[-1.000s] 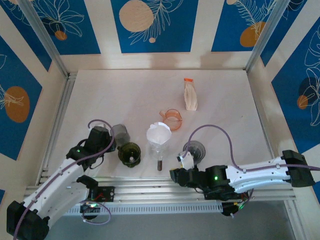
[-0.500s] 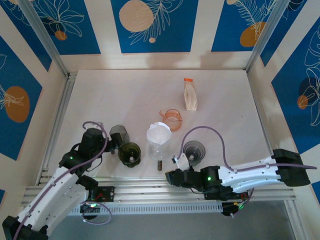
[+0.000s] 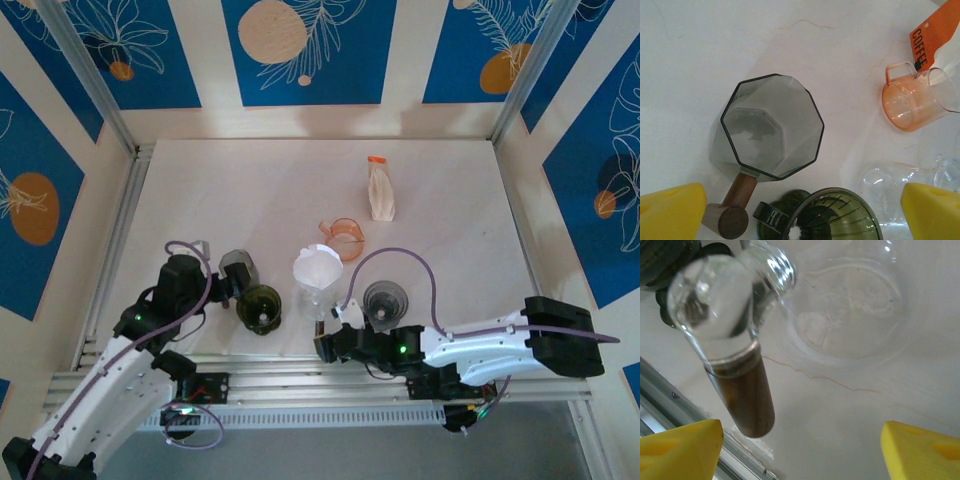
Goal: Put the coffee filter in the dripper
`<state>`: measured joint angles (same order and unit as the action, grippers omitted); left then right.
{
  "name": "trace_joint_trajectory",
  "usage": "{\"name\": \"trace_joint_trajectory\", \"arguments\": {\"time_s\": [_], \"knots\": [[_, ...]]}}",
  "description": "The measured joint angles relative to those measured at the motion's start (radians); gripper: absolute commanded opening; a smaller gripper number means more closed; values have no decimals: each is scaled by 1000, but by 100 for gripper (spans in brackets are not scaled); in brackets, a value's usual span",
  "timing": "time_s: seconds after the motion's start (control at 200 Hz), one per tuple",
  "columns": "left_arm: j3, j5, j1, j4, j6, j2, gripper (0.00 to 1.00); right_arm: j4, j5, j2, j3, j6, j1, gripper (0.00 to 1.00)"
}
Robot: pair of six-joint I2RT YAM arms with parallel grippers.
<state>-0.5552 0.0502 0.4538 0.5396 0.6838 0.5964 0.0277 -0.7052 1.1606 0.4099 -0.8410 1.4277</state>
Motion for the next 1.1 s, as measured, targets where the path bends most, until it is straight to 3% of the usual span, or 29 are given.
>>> {"name": "trace_joint_trajectory", "arguments": {"time_s": [0.3,1.1], "knots": [[-13,-17,0,0,1,-14,99,-66,18,48,0,68,-46,72],[-50,-28,0,30,18,-77,98,-258,-30,282,51,187,-127,62]]}}
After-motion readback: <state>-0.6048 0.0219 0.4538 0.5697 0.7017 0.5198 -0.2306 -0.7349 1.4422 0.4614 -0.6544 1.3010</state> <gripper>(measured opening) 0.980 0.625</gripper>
